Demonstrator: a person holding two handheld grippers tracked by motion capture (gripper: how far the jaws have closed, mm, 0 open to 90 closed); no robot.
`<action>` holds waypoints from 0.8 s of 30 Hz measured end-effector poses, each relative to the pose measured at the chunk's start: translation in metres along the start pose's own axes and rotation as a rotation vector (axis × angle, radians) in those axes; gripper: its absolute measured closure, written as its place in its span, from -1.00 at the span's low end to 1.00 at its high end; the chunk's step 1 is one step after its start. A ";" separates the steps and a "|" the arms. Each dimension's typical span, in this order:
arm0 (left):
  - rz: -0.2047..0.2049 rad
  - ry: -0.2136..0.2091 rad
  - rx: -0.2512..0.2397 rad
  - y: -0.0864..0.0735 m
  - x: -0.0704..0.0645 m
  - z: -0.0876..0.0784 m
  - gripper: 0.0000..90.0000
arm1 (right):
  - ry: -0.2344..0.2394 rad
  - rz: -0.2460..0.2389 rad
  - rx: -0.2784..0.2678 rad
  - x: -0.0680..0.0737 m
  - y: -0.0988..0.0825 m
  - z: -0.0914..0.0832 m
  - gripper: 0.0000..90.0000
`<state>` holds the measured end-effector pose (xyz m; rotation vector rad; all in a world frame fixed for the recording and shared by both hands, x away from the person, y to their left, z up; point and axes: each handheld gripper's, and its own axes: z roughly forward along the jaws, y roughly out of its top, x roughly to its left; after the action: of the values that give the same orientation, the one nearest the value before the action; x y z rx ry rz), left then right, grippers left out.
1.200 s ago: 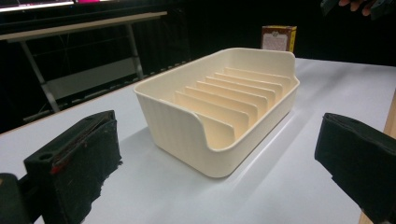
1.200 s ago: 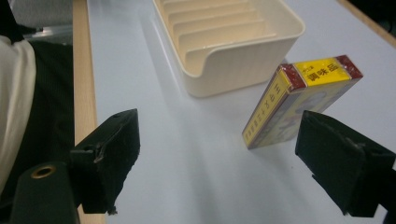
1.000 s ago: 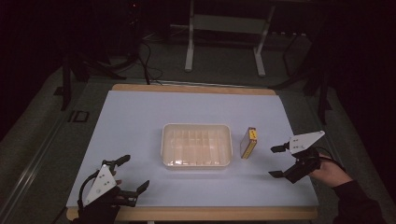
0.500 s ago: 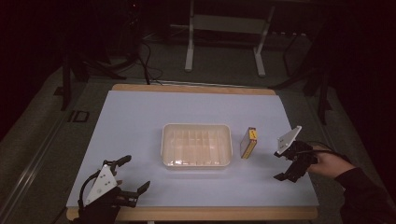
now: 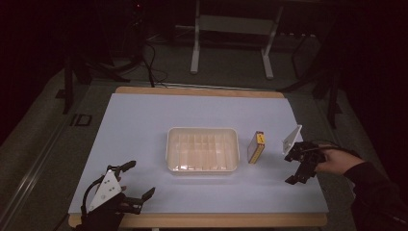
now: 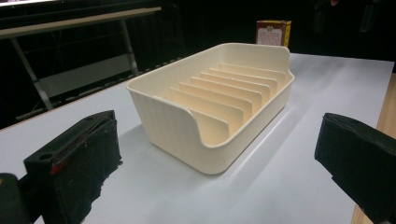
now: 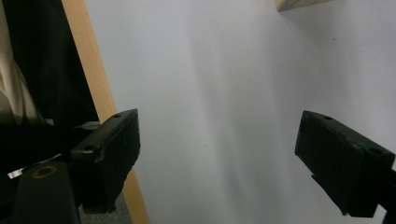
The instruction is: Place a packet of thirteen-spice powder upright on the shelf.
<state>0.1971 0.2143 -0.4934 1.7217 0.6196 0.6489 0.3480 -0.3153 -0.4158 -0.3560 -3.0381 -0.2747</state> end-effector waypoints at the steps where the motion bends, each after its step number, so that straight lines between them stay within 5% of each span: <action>1: 0.000 0.001 0.000 0.000 0.000 0.000 -0.99 | 0.002 0.008 0.016 -0.003 0.001 -0.001 -0.69; 15: 0.003 -0.002 0.005 0.000 0.000 0.000 -0.99 | 0.015 0.037 0.068 -0.025 0.013 -0.013 -0.67; 24: 0.008 -0.006 0.003 0.000 0.000 0.000 -0.99 | 0.012 0.005 0.099 -0.034 0.030 -0.014 -0.66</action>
<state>0.1970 0.2137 -0.4937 1.7287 0.6106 0.6486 0.3889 -0.2970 -0.3998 -0.3532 -3.0240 -0.1254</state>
